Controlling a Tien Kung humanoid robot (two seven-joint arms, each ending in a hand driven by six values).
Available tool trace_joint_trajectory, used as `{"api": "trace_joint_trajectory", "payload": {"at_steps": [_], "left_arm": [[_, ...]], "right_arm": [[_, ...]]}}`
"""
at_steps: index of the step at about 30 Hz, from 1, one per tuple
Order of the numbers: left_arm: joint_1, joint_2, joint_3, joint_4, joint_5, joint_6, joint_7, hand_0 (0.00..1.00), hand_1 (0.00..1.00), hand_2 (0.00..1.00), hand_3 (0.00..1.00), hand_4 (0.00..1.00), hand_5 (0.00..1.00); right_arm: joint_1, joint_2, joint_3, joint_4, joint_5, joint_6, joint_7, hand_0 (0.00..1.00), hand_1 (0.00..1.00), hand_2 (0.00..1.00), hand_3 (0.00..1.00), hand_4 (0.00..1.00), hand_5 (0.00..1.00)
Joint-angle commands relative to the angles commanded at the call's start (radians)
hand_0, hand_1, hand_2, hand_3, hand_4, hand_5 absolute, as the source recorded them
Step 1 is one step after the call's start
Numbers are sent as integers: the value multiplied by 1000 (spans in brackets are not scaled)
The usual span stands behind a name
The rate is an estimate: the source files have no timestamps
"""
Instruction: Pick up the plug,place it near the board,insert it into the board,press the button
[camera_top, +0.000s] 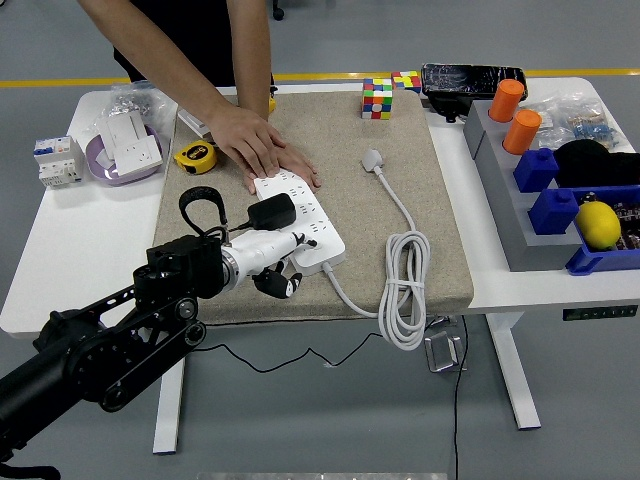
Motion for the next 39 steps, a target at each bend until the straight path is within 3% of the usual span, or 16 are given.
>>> {"api": "trace_joint_trajectory", "payload": {"at_steps": [21, 39], "left_arm": [[-7, 5, 20, -36, 11, 10, -20, 125, 65, 172, 945, 449, 160], [-9, 6, 42, 12, 35, 6, -32, 126, 63, 173, 931, 450, 147]], "right_arm": [[4, -2, -1, 0, 2, 0, 0, 998, 928, 856, 860, 998, 998], [4, -2, -2, -1, 4, -1, 1, 998, 929, 856, 860, 998, 998]]}}
